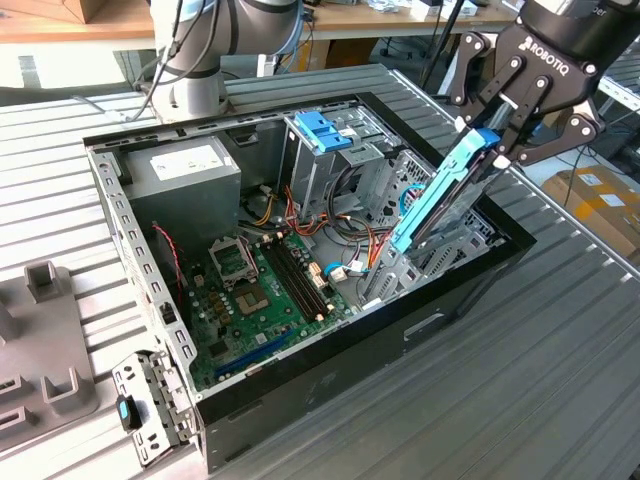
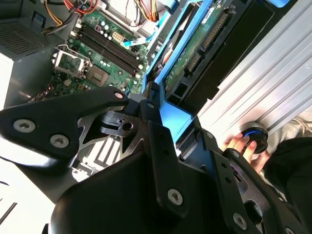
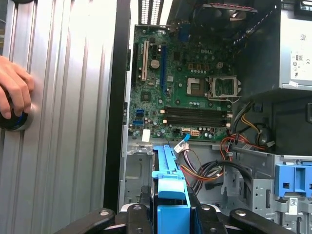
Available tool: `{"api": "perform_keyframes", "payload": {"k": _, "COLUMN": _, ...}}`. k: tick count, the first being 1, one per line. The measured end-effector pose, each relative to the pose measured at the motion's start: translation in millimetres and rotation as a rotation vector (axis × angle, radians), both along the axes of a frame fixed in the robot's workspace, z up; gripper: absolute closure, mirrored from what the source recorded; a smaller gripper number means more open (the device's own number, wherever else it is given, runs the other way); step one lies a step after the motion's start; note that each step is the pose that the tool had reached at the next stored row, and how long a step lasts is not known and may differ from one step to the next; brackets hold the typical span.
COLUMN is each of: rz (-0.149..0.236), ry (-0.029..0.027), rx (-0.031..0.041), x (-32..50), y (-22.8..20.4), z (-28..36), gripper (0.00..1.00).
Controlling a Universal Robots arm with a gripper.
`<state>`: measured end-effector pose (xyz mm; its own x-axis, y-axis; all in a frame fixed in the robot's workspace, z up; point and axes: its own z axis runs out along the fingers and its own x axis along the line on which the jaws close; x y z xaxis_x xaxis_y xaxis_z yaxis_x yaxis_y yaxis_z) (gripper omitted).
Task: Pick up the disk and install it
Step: 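Insert the disk into the insertion slot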
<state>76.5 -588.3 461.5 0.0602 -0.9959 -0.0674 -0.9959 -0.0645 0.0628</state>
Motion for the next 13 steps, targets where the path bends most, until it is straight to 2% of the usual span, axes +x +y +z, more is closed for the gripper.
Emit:
{"api": "perform_keyframes", "payload": {"k": 5, "rz": 0.0, "ry": 0.0038, "rx": 0.0001, "x": 7.1, "y": 2.6, "z": -2.4, "gripper": 0.63}}
{"api": "perform_keyframes", "payload": {"k": 13, "rz": 0.0, "ry": 0.0058, "rx": 0.0, "x": 12.0, "y": 2.7, "z": -5.4, "gripper": 0.63}}
